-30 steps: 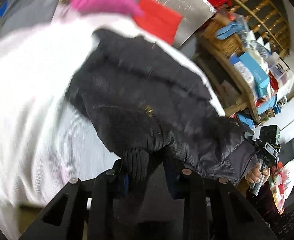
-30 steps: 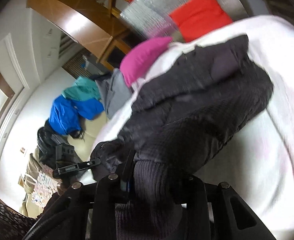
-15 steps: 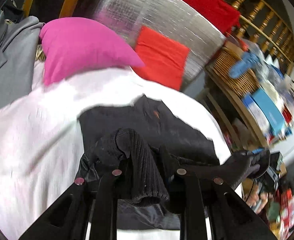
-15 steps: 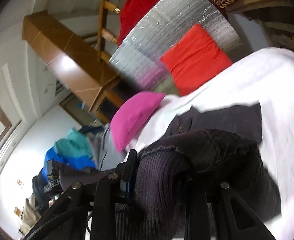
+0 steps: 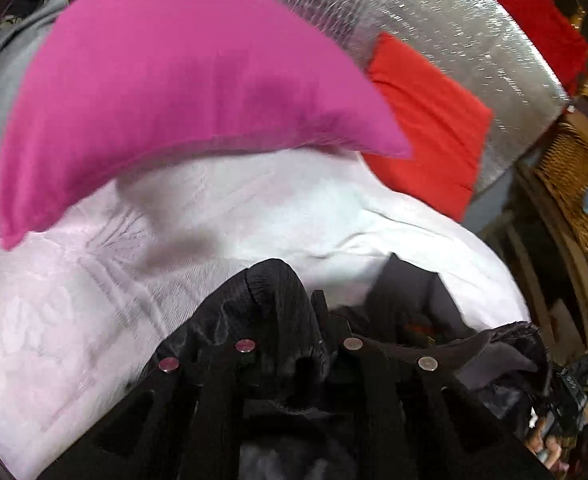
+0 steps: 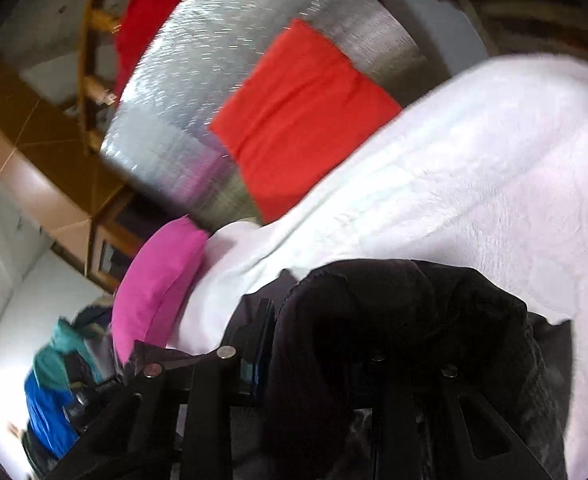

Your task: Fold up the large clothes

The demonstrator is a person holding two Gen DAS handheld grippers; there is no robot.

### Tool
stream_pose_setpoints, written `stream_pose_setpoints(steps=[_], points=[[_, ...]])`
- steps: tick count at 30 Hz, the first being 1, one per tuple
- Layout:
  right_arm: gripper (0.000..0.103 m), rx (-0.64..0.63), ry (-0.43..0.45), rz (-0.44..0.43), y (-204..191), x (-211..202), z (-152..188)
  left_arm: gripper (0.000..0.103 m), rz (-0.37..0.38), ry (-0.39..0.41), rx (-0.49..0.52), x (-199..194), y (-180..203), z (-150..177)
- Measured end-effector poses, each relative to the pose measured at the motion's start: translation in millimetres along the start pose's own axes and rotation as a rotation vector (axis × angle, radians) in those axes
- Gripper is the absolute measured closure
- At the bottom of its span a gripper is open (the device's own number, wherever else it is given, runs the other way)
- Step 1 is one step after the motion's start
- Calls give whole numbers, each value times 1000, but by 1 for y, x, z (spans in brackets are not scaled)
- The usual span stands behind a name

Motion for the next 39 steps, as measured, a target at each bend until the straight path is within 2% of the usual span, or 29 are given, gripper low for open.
stream_pose_setpoints(steps=[2, 3, 4, 6, 8, 9, 10, 11, 13, 14, 16, 18, 21, 26, 29, 32, 39], points=[[74, 90, -31, -26, 17, 11, 0, 87, -25, -5, 8, 17, -5, 3], [73, 191, -83, -72, 32, 18, 2, 87, -30, -8, 4, 25, -7, 6], [72, 191, -83, -72, 32, 18, 2, 87, -21, -14, -10, 28, -10, 10], [68, 281, -104, -169, 38, 12, 0, 86, 36, -14, -45, 25, -14, 9], [57, 365, -141, -258, 40, 2, 0, 75, 120, -27, -102, 14, -18, 6], [48, 365, -141, -258, 40, 2, 0, 71, 162, -26, -146, 3, -22, 4], [36, 407, -121, -301, 43, -9, -3, 56, 175, -17, -176, -7, -25, 1], [30, 441, -89, -341, 44, -19, -5, 35, 172, 5, -202, -21, -31, -3], [16, 498, 4, -410, 52, -50, -12, 25, 153, 54, -221, -49, -42, -11], [14, 512, 44, -422, 56, -68, -15, 25, 160, 66, -226, -64, -47, -11], [13, 463, 71, -376, 56, -101, -13, 25, 173, 66, -212, -95, -52, -1], [13, 373, 56, -309, 51, -125, -3, 24, 182, 54, -160, -118, -53, 22], [13, 290, -7, -249, 51, -166, 39, 23, 159, 27, -112, -139, -62, 71], [12, 302, -68, -215, 64, -204, 117, 23, 177, -28, -230, -152, -80, 172], [12, 305, -74, -158, 70, -199, 152, 23, 177, -32, -338, -146, -87, 205], [12, 357, -87, -129, 75, -184, 170, 23, 184, -54, -442, -129, -90, 214], [12, 341, -23, -34, 72, -147, 150, 22, 171, -3, -467, -106, -78, 189]])
Point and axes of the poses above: each gripper's, at about its wrist camera, not at the fingertips, and x roughly the way its jaws point, y to its right, z to its underside, the point moved 8 cm from there along x, roughly the way its jaws point, and after that the axes turned 2 degrees about z, right-handed, at the moved point
